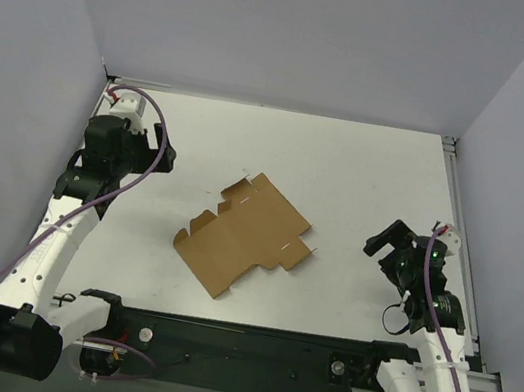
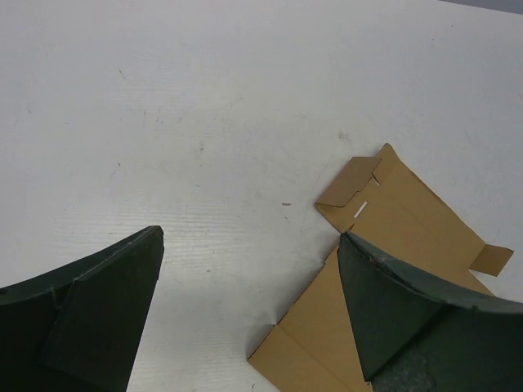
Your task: Fold the paper box
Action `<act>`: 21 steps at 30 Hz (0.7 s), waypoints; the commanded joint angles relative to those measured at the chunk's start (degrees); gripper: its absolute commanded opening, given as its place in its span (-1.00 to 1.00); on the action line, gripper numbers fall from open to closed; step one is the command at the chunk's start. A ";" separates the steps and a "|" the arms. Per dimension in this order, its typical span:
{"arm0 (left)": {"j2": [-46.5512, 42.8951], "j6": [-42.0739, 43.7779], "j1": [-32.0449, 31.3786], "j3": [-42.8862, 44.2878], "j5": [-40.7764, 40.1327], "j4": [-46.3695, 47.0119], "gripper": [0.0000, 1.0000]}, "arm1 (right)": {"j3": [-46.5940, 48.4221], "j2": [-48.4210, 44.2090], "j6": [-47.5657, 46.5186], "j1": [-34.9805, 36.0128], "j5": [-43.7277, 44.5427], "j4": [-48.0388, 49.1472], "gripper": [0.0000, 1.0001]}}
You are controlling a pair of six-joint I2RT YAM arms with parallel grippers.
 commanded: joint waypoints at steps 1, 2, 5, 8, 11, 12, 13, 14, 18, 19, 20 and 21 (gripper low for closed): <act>-0.11 -1.68 0.36 0.24 0.89 1.99 0.95 | 0.87 0.34 5.43 1.83 -3.65 -1.41 0.82; -0.02 -1.95 0.36 0.42 -0.16 1.55 0.95 | 0.43 0.60 6.39 2.71 -4.27 -0.63 0.81; -0.11 -2.13 0.36 0.33 -1.40 0.84 0.95 | -1.15 3.58 10.70 8.06 -4.63 3.77 0.76; -0.29 -2.31 0.53 -0.37 0.69 1.46 0.95 | -1.33 9.02 14.31 12.99 -5.32 7.98 0.76; -0.72 -0.99 0.71 -0.98 5.69 1.89 0.95 | -0.54 14.91 16.77 17.63 -4.54 10.98 0.76; -0.90 -0.90 0.71 -1.42 6.33 3.12 0.94 | -0.36 17.54 17.47 18.79 -3.14 11.77 0.76; -1.16 -1.16 0.62 -1.95 6.94 3.74 0.95 | -0.28 18.70 18.78 19.93 -2.26 12.21 0.76; -1.69 -1.25 0.54 -2.82 7.64 4.44 0.95 | -0.45 20.01 19.75 22.03 -1.90 13.00 0.76; -0.73 -0.99 -2.27 -3.45 9.94 5.94 0.95 | -3.61 25.89 24.41 24.33 -4.78 23.36 0.75; -0.46 0.14 -4.54 -3.27 9.50 5.77 0.95 | -4.14 27.05 25.29 24.42 -5.58 25.29 0.74; 0.32 0.85 -6.22 -3.18 8.54 4.89 0.95 | -4.40 28.28 26.26 24.60 -5.94 26.79 0.74; 0.50 2.34 -7.71 -2.92 7.22 4.45 0.95 | -4.06 30.46 26.62 25.12 -5.94 26.98 0.73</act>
